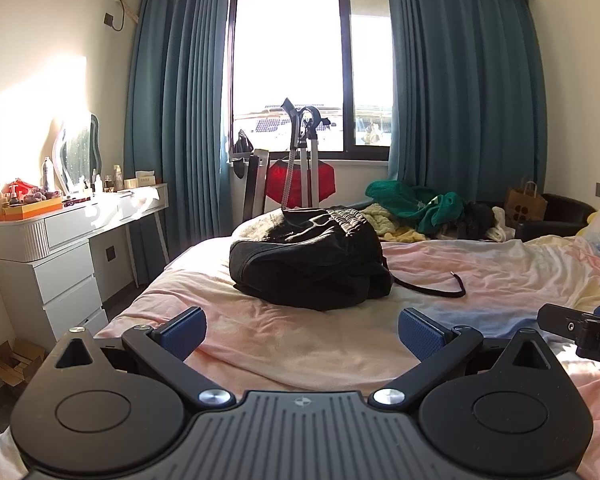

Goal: Fold clothes

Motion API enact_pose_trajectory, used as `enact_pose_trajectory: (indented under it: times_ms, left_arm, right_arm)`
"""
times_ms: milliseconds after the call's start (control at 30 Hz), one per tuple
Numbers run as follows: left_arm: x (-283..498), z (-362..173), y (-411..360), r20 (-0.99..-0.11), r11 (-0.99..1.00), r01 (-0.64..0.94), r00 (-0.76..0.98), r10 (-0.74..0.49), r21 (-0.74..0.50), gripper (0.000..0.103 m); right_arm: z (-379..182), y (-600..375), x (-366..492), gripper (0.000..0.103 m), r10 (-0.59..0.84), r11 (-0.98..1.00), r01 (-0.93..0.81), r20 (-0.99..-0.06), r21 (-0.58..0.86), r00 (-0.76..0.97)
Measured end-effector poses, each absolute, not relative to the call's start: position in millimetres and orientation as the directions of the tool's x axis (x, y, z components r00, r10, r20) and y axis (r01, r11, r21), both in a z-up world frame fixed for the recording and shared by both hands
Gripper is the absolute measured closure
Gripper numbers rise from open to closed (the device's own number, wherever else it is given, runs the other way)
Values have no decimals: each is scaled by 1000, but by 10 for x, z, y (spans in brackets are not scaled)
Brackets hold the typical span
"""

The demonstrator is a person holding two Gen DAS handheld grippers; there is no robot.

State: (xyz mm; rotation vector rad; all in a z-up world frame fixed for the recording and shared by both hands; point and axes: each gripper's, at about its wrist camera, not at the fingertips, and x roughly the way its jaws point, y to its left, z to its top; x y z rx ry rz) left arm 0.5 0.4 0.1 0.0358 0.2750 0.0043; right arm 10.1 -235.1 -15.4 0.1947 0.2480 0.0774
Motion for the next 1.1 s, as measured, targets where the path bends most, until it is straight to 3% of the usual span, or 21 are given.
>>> enact_pose_trajectory:
  times_ms: [1100]
  left_arm:
    - [12, -42, -1, -292, 999, 20, 956, -6, 44, 0]
  right_arm:
    - [-171, -2310, 105, 8, 112, 979, -65, -240, 196, 964]
